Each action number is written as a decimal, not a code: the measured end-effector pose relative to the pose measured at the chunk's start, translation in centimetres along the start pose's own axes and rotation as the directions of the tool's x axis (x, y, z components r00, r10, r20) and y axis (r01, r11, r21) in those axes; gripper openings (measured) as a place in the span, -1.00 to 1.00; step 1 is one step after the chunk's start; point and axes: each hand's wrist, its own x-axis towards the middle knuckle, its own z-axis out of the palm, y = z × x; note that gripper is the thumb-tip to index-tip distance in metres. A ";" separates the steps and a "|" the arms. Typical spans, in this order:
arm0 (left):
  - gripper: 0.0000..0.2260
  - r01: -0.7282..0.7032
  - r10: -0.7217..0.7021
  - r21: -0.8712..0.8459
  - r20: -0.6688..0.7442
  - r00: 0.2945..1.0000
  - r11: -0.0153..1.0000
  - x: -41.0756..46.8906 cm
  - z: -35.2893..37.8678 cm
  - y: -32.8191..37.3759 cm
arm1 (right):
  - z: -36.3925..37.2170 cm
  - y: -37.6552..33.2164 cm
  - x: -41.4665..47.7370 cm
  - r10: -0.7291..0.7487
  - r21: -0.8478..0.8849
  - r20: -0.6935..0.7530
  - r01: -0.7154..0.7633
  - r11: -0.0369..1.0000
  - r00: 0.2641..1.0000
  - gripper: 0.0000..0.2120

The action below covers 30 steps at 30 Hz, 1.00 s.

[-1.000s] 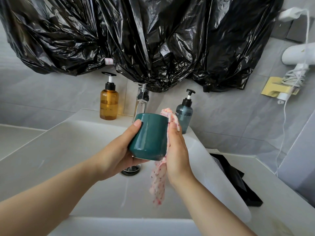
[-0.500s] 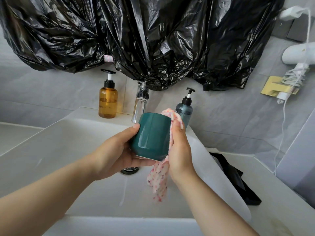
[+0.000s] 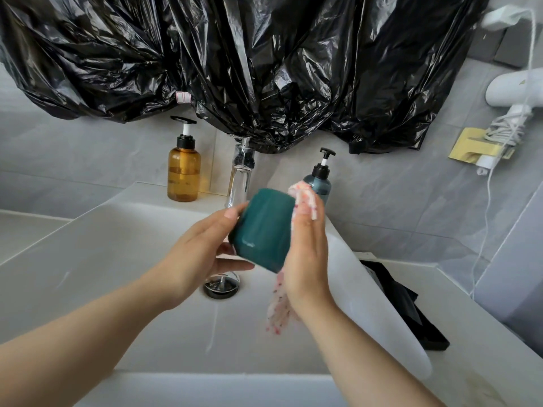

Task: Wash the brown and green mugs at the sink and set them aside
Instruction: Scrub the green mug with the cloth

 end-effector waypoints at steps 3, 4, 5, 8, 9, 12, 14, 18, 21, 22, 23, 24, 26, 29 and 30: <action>-0.73 -0.039 0.040 0.009 -0.064 0.997 0.999 0.0 0.1 0.6 | -0.5 0.4 0.8 0.158 0.143 0.014 -0.159 0.977 0.987 -0.50; -0.66 -0.044 0.042 -0.011 -0.079 0.996 0.999 0.0 0.2 0.8 | -0.5 0.4 0.9 0.180 0.159 0.013 -0.180 0.971 0.984 -0.48; -0.57 -0.034 0.030 -0.037 -0.097 0.995 0.999 0.0 0.1 0.8 | -0.5 0.3 0.9 0.186 0.165 0.002 -0.184 0.969 0.983 -0.48; -0.43 0.092 -0.102 -0.157 -0.056 0.993 0.983 0.0 -0.3 1.2 | -0.7 0.2 0.8 0.170 0.172 0.001 -0.168 0.971 0.985 -0.49; -0.45 0.142 -0.146 -0.178 -0.010 0.989 0.974 0.0 -0.4 1.4 | -0.8 0.3 0.8 0.174 0.175 0.018 -0.175 0.969 0.985 -0.49; -0.44 0.207 -0.203 -0.135 0.047 0.978 0.969 0.0 -0.4 1.4 | -1.3 0.3 0.7 0.183 0.165 0.050 -0.189 0.968 0.982 -0.53; -0.37 0.202 -0.202 -0.114 0.015 0.979 0.973 0.0 -0.3 1.1 | -1.3 0.0 0.4 0.138 0.124 0.018 -0.139 0.983 0.990 -0.62; -0.29 0.121 -0.122 -0.017 -0.078 0.989 0.992 -0.1 0.1 0.7 | -0.4 0.1 -0.3 -0.004 -0.073 -0.024 0.002 0.997 1.000 -0.56; -0.26 0.074 -0.063 0.079 -0.130 0.989 0.994 -0.1 0.1 0.4 | -0.2 0.3 0.0 0.032 -0.099 -0.044 -0.036 0.994 0.999 -0.60; -0.31 0.065 -0.056 0.063 -0.141 0.989 0.996 -0.1 0.0 0.5 | -0.4 0.3 0.2 0.078 -0.066 -0.045 -0.081 0.995 0.996 -0.61; -0.39 0.064 -0.061 0.019 -0.145 0.988 0.998 0.0 -0.2 0.7 | -0.8 0.3 0.6 0.157 0.001 -0.046 -0.157 0.988 0.987 -0.62; -0.49 0.069 -0.074 -0.041 -0.143 0.987 0.997 0.2 -0.4 1.0 | -1.2 0.1 0.9 0.265 0.104 -0.032 -0.260 0.960 0.964 -0.63; -0.61 0.102 -0.122 -0.145 -0.138 0.983 0.984 0.5 -0.5 1.5 | -2.0 0.0 1.4 0.459 0.289 0.017 -0.444 0.848 0.888 -0.65; -0.67 0.184 -0.201 -0.146 -0.112 0.973 0.972 0.7 -0.5 1.7 | -2.1 0.6 1.3 0.463 0.267 0.061 -0.462 0.846 0.884 -0.63; -0.69 0.205 -0.221 -0.151 -0.097 0.970 0.967 0.7 -0.5 1.6 | -1.9 0.7 1.1 0.436 0.217 0.068 -0.439 0.872 0.898 -0.59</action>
